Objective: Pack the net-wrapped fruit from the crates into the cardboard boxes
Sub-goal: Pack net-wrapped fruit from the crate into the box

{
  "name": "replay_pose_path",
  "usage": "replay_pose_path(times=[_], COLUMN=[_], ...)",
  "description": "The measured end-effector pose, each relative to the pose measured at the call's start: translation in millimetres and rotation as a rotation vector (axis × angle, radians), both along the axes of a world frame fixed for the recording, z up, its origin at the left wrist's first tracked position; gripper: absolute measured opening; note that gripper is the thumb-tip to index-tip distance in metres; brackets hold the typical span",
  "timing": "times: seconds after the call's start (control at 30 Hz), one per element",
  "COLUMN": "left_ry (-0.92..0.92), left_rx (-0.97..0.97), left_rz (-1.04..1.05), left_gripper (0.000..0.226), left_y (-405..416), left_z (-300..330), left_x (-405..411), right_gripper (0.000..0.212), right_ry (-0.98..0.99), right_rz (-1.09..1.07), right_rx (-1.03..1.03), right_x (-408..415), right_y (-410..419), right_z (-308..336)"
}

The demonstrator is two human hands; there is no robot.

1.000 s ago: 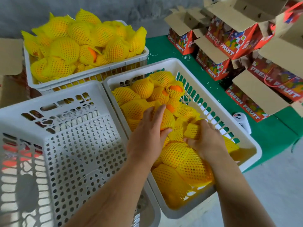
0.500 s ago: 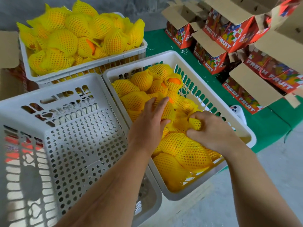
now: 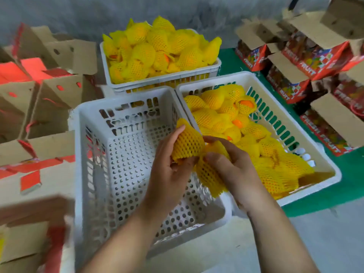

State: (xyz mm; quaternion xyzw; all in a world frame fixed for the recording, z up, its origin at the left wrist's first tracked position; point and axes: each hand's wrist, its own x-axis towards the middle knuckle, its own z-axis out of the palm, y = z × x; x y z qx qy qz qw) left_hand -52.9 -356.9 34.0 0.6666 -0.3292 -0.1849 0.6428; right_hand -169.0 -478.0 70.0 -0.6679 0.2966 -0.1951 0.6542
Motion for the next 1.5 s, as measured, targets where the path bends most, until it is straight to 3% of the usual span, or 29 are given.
replay_pose_path(times=[0.1, 0.2, 0.5, 0.57, 0.67, 0.73, 0.87, 0.97, 1.03, 1.1, 1.23, 1.33, 1.43, 1.5], left_ry=[0.008, 0.069, 0.089, 0.195, 0.584, 0.765, 0.786, 0.862, 0.906, 0.944, 0.991, 0.98, 0.933, 0.937], left_rx=[0.061, 0.105, 0.057, 0.052, -0.113, -0.113, -0.073, -0.068, -0.113, -0.19, -0.217, -0.137, -0.093, -0.088], left_rz=[0.139, 0.286, 0.501, 0.481, 0.448, 0.538, 0.711, 0.586, 0.434, 0.334, 0.258, 0.347, 0.413, 0.426], left_gripper=[0.062, 0.068, 0.062, 0.059, 0.047, 0.051, 0.056, 0.085, 0.075, 0.062, 0.1, 0.08, 0.064, 0.065], left_y=[80, 155, 380, 433, 504, 538, 574, 584, 584, 581, 576, 576, 573, 568], left_z=[11, 13, 8, 5, 5, 5, 2, -5, -11, -17, -30, -42, -49, -47], left_x=[12, 26, 84, 98, 127, 147, 173, 189, 194, 195, 197, 200, 203, 202], right_gripper=[0.046, 0.038, 0.036, 0.036, 0.019, 0.015, 0.043, 0.031, 0.035, 0.042, 0.047, 0.081, 0.071, 0.078], right_ry=[-0.02, -0.006, 0.078, 0.128, 0.154, 0.2, 0.358, 0.303, 0.297, 0.332, 0.633, 0.851, 1.056, 1.167], right_rz=[0.17, 0.309, 0.389, 0.398, 0.414, 0.371, 0.205, 0.071, 0.037, 0.036, 0.346, 0.525, 0.715, 0.706], right_rx=[0.175, 0.212, 0.362, 0.444, 0.555, 0.603, 0.577, 0.562, 0.584, 0.464, -0.025, -0.224, -0.545, -0.556], right_x=[29, 60, 153, 171, 194, 206, 223, 231, 230, 229, 237, 253, 266, 271], right_y=[56, 123, 349, 403, 471, 503, 528, 519, 510, 500, 494, 501, 513, 519], right_z=[4, 4, 1, -2, -13, -22, -38, -48, -55, -60, -69, -91, -124, -139])
